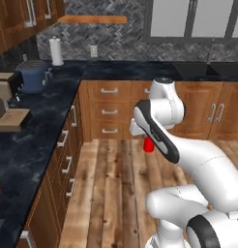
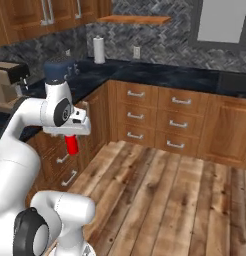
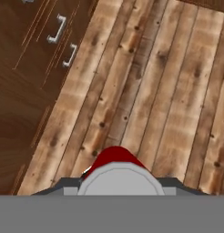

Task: Four empty soda cans are scattered around the kitchen. Gather all the cans and cluster them next to the stove for recycling.

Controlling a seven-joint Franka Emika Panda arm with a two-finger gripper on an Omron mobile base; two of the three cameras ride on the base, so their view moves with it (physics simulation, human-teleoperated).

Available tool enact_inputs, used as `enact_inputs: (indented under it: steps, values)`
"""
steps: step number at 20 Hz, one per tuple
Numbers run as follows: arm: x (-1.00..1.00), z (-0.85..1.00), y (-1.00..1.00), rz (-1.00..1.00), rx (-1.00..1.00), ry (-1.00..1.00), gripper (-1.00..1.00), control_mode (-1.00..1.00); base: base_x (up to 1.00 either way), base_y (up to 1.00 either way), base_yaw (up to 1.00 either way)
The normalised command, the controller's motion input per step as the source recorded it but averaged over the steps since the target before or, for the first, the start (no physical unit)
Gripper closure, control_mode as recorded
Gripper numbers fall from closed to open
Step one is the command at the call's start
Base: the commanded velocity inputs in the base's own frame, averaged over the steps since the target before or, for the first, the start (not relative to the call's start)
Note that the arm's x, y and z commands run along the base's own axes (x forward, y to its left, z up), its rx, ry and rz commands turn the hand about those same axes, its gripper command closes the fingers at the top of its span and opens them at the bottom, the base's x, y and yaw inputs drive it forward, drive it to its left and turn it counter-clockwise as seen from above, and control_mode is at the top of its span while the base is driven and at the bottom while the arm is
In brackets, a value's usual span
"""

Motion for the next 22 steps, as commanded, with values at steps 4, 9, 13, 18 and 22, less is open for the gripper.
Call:
enact_inputs:
  steps: [4,9,13,18,22]
  values:
    - [0.00,0.00,0.00,0.00,0.00,0.00,1.00,1.00,0.03,0.41,0.40]
    - [0.00,0.00,0.00,0.00,0.00,0.00,1.00,1.00,0.00,0.40,0.41]
    - [0.00,0.00,0.00,0.00,0.00,0.00,1.00,1.00,0.08,0.40,0.38]
    - [0.00,0.00,0.00,0.00,0.00,0.00,1.00,1.00,0.08,0.40,0.38]
    - [0.00,0.00,0.00,0.00,0.00,0.00,1.00,1.00,0.06,0.43,0.37]
